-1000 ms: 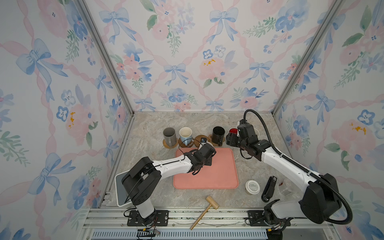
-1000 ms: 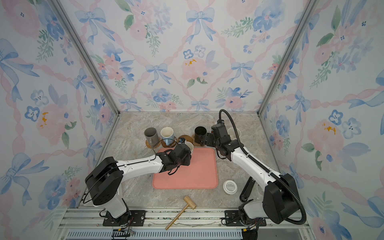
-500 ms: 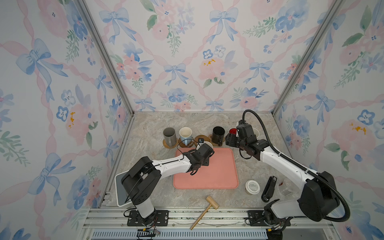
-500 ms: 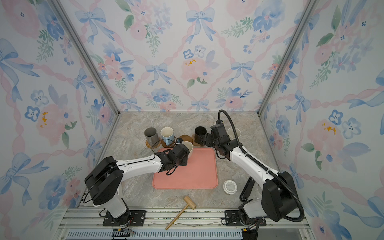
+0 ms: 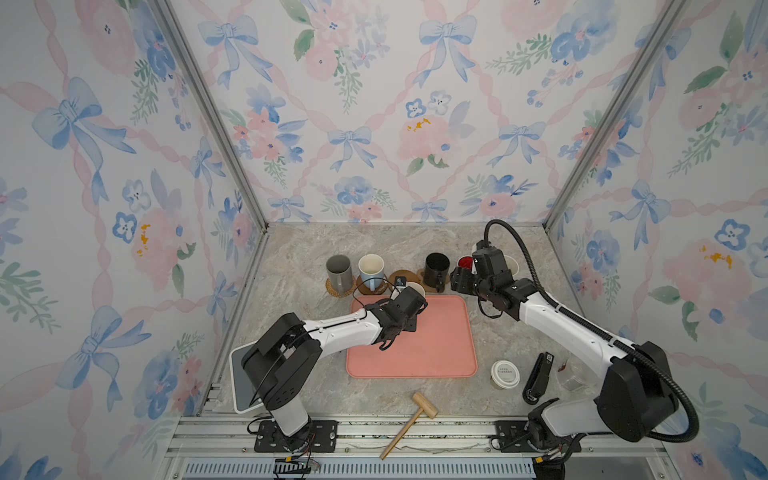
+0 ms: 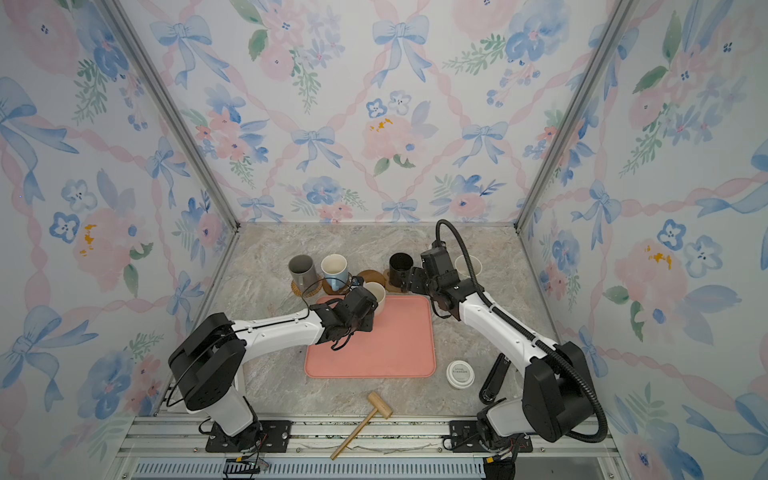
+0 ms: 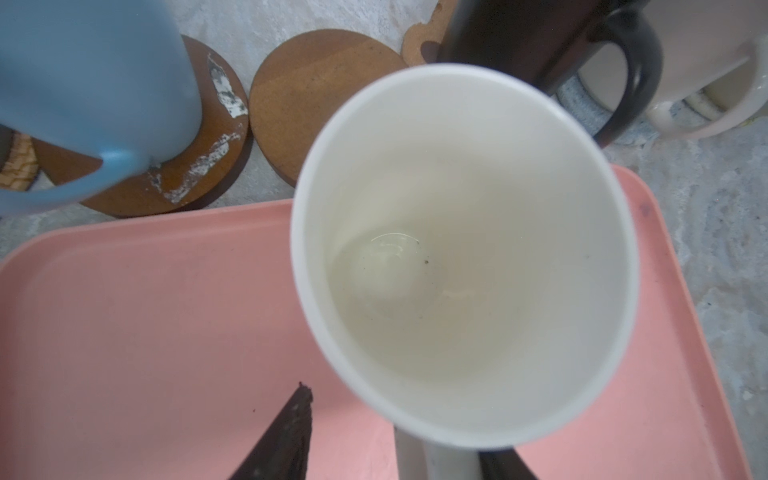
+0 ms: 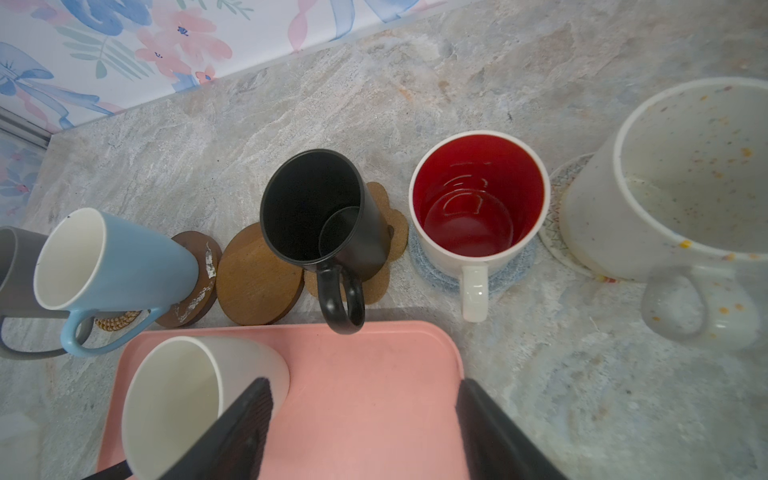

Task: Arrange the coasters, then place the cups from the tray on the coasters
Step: 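Lower the left gripper into the white mug and close on its rim, then lift the white mug and carry it toward the empty wooden coaster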

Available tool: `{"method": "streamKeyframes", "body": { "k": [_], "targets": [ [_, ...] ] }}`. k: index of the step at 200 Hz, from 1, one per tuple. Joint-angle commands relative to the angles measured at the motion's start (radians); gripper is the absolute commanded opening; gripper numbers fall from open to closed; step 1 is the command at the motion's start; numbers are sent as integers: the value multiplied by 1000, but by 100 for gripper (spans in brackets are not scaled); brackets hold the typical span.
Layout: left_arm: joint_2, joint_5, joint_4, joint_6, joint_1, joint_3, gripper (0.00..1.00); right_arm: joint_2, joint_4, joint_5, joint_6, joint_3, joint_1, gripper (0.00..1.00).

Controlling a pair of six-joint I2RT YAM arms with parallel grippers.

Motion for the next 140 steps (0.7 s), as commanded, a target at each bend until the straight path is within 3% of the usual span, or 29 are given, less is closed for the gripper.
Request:
{"method": "streamKeyframes", "body": {
  "k": [1,82,140],
  "targets": [
    [19,-5,-17,-14,1,34,49,23,2,-9,6,11,-9,73],
    [56,-2,-17,-2,-1,64,40,37,-2,-12,4,18,-11,73],
    [74,-1,-17,6,-1,78,25,40,-5,-14,1,19,-12,72]
  ]
}}
